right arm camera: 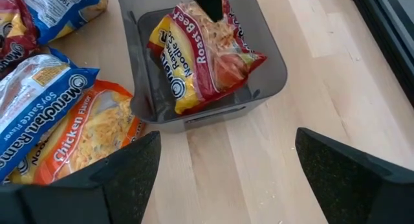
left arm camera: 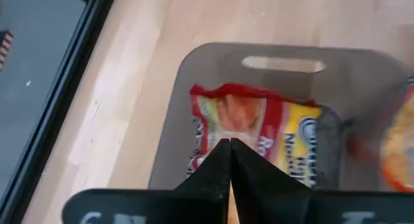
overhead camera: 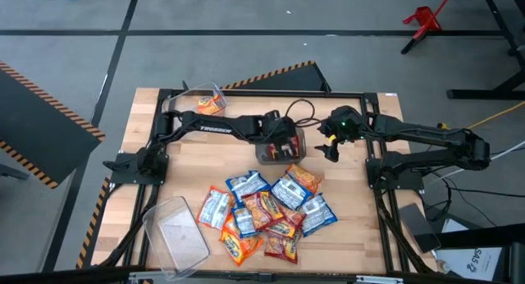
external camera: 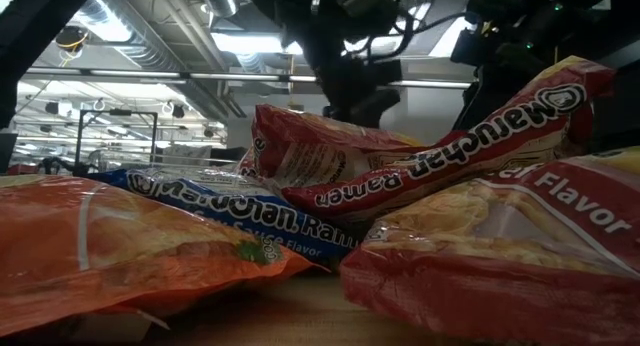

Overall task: Sort Maruchan noodles
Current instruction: Put the red noodle pack into the black bin

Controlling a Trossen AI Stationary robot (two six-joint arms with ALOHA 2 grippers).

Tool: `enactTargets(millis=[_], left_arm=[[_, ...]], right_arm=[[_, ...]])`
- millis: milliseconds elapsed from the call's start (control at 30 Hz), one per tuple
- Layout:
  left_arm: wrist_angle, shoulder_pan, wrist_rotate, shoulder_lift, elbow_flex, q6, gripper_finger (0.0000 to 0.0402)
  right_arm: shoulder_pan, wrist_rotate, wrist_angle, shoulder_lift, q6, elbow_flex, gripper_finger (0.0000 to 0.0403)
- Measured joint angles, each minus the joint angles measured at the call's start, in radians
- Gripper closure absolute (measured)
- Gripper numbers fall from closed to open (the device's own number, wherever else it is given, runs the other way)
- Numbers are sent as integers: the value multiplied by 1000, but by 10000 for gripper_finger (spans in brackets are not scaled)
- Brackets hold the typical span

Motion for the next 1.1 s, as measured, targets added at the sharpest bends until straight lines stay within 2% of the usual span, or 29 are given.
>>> enactTargets(millis=[200, 367, 900, 1100], left_arm=[[41, 34, 37, 28, -27, -34, 400], [118, 47, 136, 48, -56, -38, 401], [165, 59, 164, 111, -56, -47, 400], [158, 33, 161, 20, -50, -23, 400]], right_arm=[[0, -1, -1, 0, 1, 0, 59], [1, -1, 0, 0, 2, 0, 59], [0, -2, 6, 0, 28, 0, 59], [0, -2, 5, 0, 49, 0, 59]])
